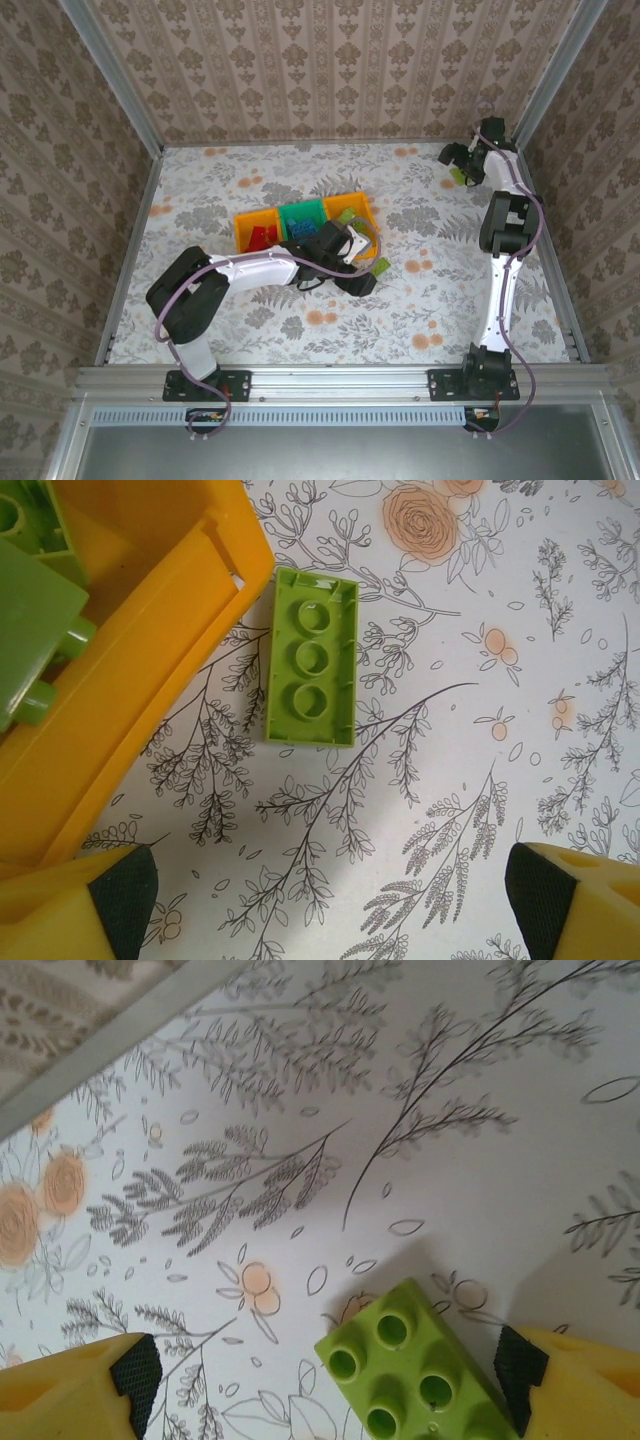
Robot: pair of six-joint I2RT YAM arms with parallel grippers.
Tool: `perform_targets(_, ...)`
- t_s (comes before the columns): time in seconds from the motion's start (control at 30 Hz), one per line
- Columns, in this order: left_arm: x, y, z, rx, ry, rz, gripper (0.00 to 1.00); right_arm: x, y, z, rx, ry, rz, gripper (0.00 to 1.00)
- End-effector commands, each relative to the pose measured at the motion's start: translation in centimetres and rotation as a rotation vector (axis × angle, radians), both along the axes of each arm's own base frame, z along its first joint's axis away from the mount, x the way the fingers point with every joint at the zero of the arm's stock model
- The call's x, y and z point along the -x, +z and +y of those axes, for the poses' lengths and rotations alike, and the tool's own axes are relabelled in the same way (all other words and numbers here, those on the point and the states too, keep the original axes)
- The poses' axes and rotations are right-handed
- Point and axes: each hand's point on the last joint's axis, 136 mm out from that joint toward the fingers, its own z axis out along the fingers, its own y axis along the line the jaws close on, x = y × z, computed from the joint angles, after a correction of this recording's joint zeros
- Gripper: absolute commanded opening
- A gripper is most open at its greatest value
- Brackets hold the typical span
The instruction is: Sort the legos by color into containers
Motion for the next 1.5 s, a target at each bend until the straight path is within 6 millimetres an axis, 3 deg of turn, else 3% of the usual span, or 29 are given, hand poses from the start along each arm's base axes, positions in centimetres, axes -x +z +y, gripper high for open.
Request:
perform_targets(0.0, 0.2, 0.8, -0.8, 0.037, -0.029, -0.009, 0.93, 2.4, -2.2, 3.4, -0.006, 0.094, 0.126, 0.86)
perform_targets(0.23, 0.5, 0.9, -0.5, 0.049, -0.025, -0.009, 0.93, 5.0, -3.7, 2.7, 0.244, 0.148, 0.271, 0.81)
perform_targets(0.57, 0.8, 1.2, -0.2, 0.062, -0.018, -0.008, 0.92, 7.3, -4.7, 2.1, 0.338, 0.143, 0.379, 0.64)
perform_targets(0.77, 0.7, 1.3, -0.1, 0.067, -0.015, -0.010, 0.91, 8.8, -5.6, 2.1, 0.344, 0.131, 0.449, 0.41)
perform_targets(0.9, 0.7, 1.4, 0.2, 0.065, -0.004, -0.020, 0.91, 9.3, -5.0, 2.7, 0.334, 0.132, 0.454, 0.28)
perform_targets(1.0, 0.6, 1.5, 0.6, 0.066, 0.007, -0.025, 0.91, 9.5, -3.6, 3.6, 0.309, 0.129, 0.420, 0.24)
perform_targets(1.17, 0.5, 2.1, 1.3, 0.071, 0.042, -0.047, 0.91, 10.3, 2.2, 8.0, 0.251, 0.151, 0.232, 0.24)
perform_targets(1.3, 0.3, 2.7, 2.6, 0.061, 0.085, -0.077, 0.92, 12.8, 6.6, 12.0, 0.207, 0.181, 0.126, 0.25)
perform_targets(1.47, -0.1, 3.0, 4.8, 0.039, 0.165, -0.116, 0.92, 17.2, 9.2, 17.7, 0.174, 0.262, 0.056, 0.25)
